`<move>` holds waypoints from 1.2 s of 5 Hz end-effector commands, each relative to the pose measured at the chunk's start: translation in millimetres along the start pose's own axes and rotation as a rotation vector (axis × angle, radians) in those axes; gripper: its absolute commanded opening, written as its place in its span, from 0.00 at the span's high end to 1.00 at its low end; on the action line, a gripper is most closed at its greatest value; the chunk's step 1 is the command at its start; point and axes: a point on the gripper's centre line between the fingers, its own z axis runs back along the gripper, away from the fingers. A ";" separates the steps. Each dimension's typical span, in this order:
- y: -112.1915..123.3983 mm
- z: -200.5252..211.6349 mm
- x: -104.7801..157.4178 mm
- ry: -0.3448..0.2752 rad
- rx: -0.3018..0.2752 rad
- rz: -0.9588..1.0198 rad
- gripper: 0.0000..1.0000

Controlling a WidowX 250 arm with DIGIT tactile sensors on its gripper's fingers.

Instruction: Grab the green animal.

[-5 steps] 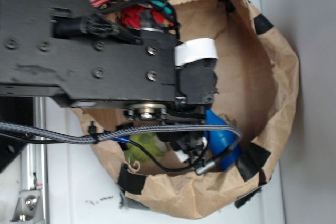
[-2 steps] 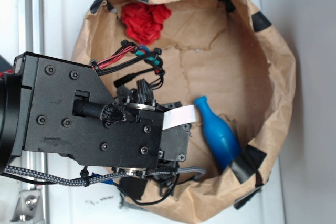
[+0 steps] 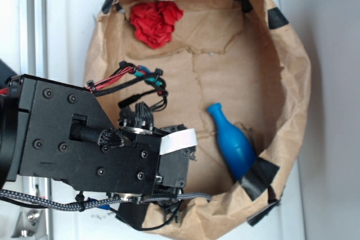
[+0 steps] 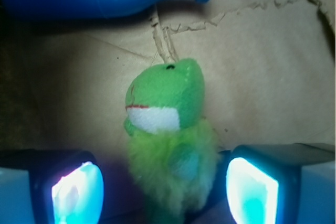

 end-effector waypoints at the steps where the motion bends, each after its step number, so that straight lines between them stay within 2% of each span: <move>1: -4.7 -13.0 -7.4 0.017 -0.040 -0.001 0.00; 2: -19.9 -25.3 -17.1 0.060 -0.102 -0.035 0.00; 3: -22.5 -32.4 -13.0 0.065 -0.073 -0.036 0.00; 4: -9.4 -35.0 -3.8 0.034 -0.021 -0.012 0.00; 5: -2.2 -35.6 4.9 0.023 -0.004 0.012 0.00; 6: 0.0 -34.7 6.2 0.017 -0.005 0.035 1.00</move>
